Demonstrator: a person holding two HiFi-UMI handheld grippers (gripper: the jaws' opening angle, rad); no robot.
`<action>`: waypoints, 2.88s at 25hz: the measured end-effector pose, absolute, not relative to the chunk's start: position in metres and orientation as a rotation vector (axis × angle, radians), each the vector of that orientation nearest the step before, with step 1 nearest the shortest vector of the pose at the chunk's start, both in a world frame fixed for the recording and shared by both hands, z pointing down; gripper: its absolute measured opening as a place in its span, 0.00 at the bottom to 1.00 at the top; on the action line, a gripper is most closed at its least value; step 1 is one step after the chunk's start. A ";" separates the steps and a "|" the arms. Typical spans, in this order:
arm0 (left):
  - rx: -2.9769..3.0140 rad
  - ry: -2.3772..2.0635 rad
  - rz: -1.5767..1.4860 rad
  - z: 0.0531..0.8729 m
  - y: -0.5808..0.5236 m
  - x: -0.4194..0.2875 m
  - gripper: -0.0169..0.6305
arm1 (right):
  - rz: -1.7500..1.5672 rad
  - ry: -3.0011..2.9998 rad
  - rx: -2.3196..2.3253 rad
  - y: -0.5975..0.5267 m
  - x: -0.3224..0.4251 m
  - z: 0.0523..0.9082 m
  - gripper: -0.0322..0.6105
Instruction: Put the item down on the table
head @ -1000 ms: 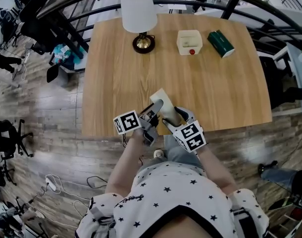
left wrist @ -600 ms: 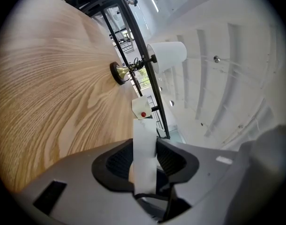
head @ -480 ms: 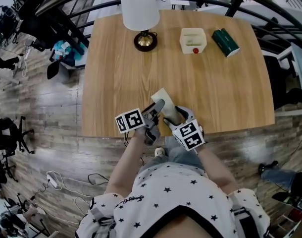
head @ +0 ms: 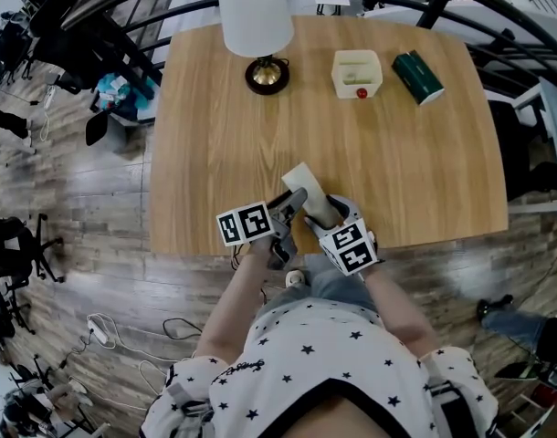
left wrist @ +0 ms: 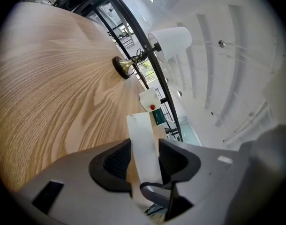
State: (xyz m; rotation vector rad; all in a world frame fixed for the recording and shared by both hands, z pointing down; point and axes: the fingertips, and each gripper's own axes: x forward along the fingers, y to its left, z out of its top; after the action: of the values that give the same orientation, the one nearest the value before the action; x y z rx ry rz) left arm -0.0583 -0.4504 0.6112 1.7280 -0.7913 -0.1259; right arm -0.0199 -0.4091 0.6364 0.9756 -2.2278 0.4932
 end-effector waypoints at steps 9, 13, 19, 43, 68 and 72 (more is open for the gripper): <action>1.723 -0.814 -0.082 0.619 -0.450 -0.061 0.31 | 0.533 -2.181 1.019 -0.421 -0.011 0.648 0.48; 1.737 -0.826 -0.069 0.618 -0.450 -0.061 0.31 | 0.523 -2.149 1.011 -0.422 -0.007 0.652 0.47; 1.796 -0.875 -0.023 0.613 -0.449 -0.064 0.31 | 0.499 -2.101 0.990 -0.420 -0.006 0.665 0.47; 2.078 -1.168 0.174 0.574 -0.352 -0.109 0.05 | 0.578 -2.130 1.240 -0.393 0.001 0.654 0.49; 2.158 -1.308 0.138 0.525 -0.175 -0.063 0.04 | 0.531 -2.500 1.265 -0.188 0.024 0.516 0.05; 2.144 -1.322 0.124 0.523 -0.137 -0.043 0.04 | 0.524 -2.528 1.232 -0.146 0.040 0.509 0.05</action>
State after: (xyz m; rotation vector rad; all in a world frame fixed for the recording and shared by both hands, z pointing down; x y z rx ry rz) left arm -0.0431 -0.1368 0.5228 2.1435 -1.3222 0.1244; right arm 0.0402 -0.1464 0.5086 1.2325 -2.5282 0.5235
